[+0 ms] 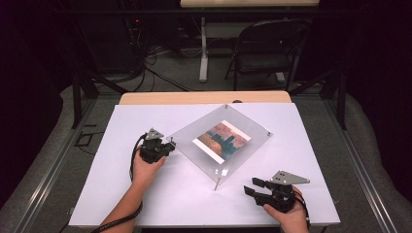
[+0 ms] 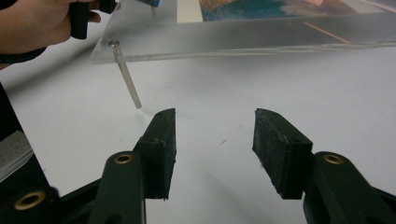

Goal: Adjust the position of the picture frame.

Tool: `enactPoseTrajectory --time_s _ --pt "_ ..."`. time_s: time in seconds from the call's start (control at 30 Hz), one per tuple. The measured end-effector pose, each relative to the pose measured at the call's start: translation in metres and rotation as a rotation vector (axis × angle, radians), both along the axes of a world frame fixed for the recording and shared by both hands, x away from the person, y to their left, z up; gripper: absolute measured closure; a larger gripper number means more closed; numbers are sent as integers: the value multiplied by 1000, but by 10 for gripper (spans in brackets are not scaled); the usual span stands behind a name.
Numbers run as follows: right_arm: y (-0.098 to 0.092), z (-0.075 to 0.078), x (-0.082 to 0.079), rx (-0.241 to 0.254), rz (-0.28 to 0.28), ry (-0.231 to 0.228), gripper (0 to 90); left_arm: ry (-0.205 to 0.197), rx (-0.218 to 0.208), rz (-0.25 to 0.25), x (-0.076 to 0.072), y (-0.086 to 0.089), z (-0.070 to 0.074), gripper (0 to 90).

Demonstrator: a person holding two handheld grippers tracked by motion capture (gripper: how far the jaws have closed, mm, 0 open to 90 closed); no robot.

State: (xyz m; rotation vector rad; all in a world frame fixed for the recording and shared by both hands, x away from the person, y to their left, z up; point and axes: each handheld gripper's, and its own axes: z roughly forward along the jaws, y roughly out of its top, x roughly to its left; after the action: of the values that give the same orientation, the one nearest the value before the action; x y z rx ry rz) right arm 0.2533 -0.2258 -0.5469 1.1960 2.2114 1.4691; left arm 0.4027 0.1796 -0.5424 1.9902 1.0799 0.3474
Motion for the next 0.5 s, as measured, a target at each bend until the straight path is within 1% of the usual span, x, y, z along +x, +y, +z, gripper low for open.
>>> enactPoseTrajectory --time_s 0.03,0.07,0.1,0.13,0.17,0.27,0.33,0.37,0.4,0.43,0.47,0.5 --pt "2 0 0 14 5 11 538 4 -6 -1 -1 0 3 844" --pt "2 0 0 14 5 11 538 8 -10 -2 -2 0 5 844" --pt "6 -1 3 38 23 10 566 16 -19 -2 -3 -1 9 842" --pt "6 -1 3 38 23 10 566 16 -19 -2 -3 -1 9 841" --pt "10 0 5 42 38 10 582 19 -23 -3 -4 -1 12 840" --pt "16 1 5 34 67 6 603 18 -34 -12 -7 -1 18 840" --pt "19 1 5 31 77 9 614 20 -46 -15 -10 -2 21 839" --pt "24 1 5 35 96 11 650 19 -45 -20 -12 -2 22 838" --pt "24 1 5 35 96 11 650 24 -51 -21 -13 -2 23 838" --pt "28 1 6 46 115 17 678 26 -52 -25 -15 -2 24 838" --pt "28 1 6 46 115 17 678 23 -50 -29 -17 -3 25 838" --pt "33 2 6 53 136 18 696 22 -50 -40 -19 -3 26 839"
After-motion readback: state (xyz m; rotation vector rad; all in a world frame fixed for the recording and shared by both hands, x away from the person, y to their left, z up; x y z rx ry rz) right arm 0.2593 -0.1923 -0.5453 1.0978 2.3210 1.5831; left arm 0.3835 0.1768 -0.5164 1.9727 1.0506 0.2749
